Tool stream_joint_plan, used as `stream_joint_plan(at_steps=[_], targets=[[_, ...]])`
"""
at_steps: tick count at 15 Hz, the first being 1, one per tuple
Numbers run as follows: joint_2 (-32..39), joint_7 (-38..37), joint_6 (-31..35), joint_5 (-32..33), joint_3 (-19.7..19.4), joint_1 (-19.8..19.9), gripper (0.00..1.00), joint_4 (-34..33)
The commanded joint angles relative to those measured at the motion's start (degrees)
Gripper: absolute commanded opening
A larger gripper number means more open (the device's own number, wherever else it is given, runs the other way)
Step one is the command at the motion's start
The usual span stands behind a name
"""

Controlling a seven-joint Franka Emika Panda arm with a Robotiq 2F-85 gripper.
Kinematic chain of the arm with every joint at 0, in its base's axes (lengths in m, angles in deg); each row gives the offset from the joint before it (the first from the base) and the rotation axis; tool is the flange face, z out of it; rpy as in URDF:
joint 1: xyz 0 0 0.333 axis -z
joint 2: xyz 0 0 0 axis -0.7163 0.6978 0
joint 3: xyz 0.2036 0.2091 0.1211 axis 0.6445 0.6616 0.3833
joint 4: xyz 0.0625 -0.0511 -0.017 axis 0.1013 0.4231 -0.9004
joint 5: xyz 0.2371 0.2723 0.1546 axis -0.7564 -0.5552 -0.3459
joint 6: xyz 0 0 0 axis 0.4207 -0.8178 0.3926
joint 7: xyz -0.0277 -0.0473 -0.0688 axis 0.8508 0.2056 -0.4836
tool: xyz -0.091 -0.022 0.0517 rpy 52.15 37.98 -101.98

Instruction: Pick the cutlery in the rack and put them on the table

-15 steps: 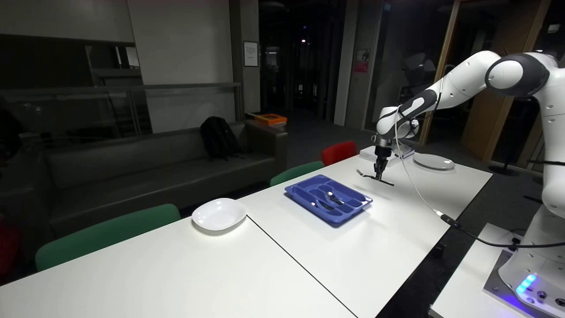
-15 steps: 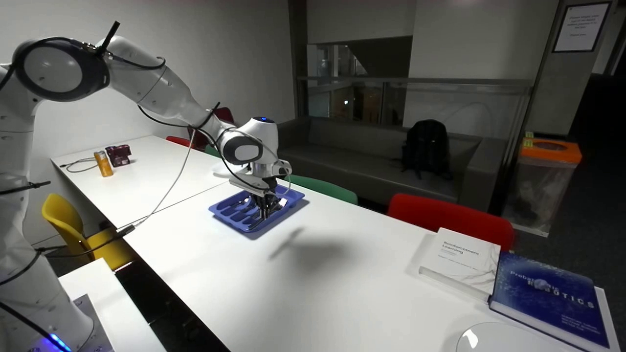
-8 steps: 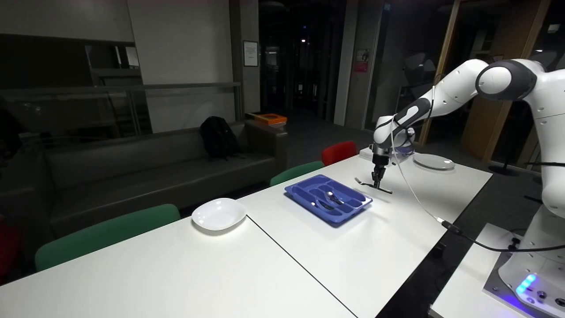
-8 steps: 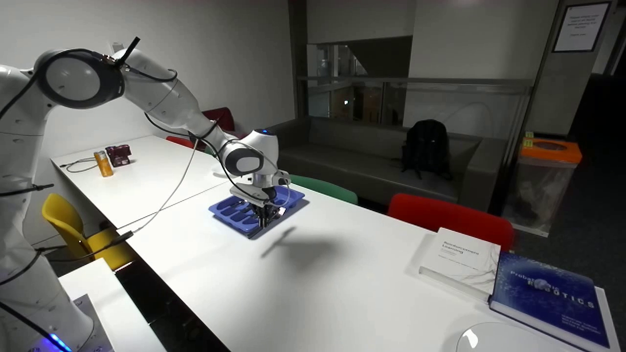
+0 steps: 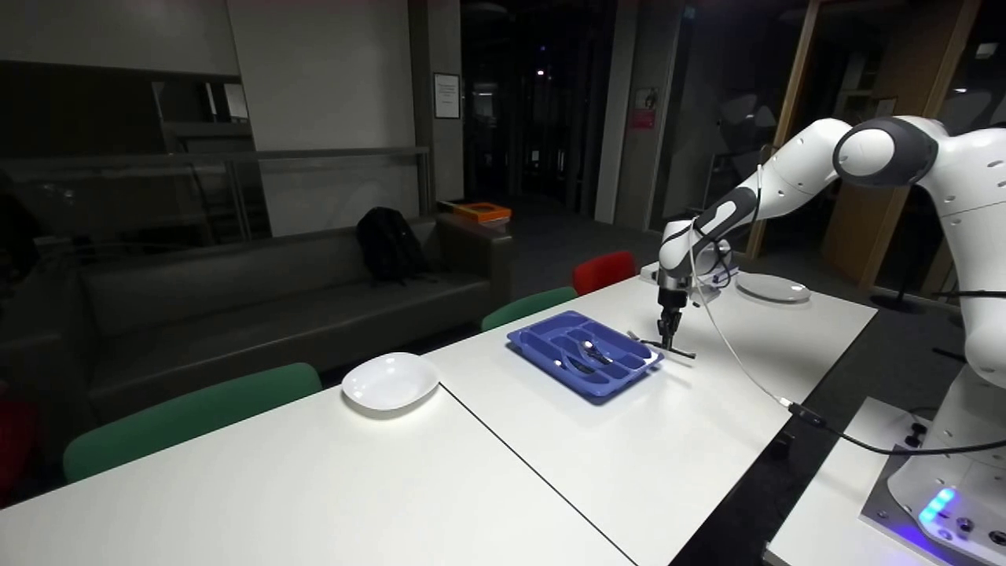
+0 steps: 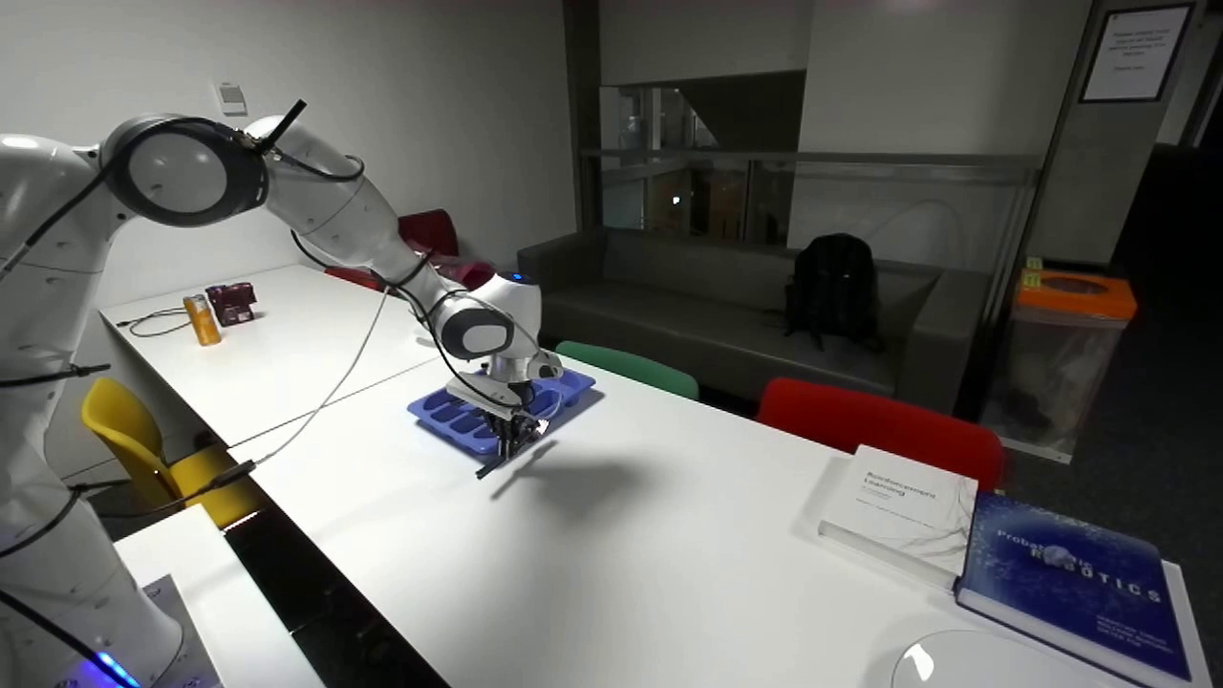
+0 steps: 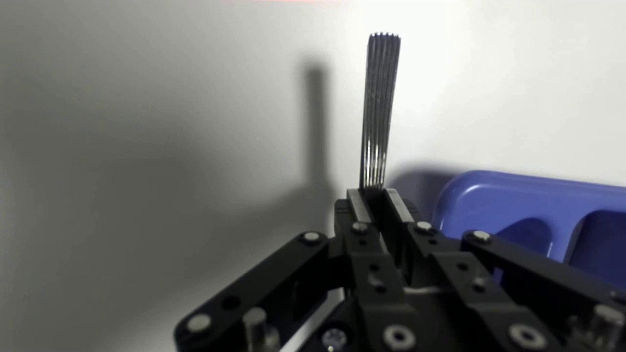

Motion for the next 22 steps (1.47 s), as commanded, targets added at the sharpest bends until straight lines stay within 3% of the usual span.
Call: stream_joint_plan(at_steps=[1, 8, 22], targets=[[0.6, -1.3, 1.0, -0.4, 0.6, 1.2, 0.03, -0.7], [0.8, -5.5, 4.0, 0.4, -0.8, 1.2, 0.03, -0.7], [1.7, -4.6, 2.7, 1.1, -2.3, 2.7, 0.03, -2.5]])
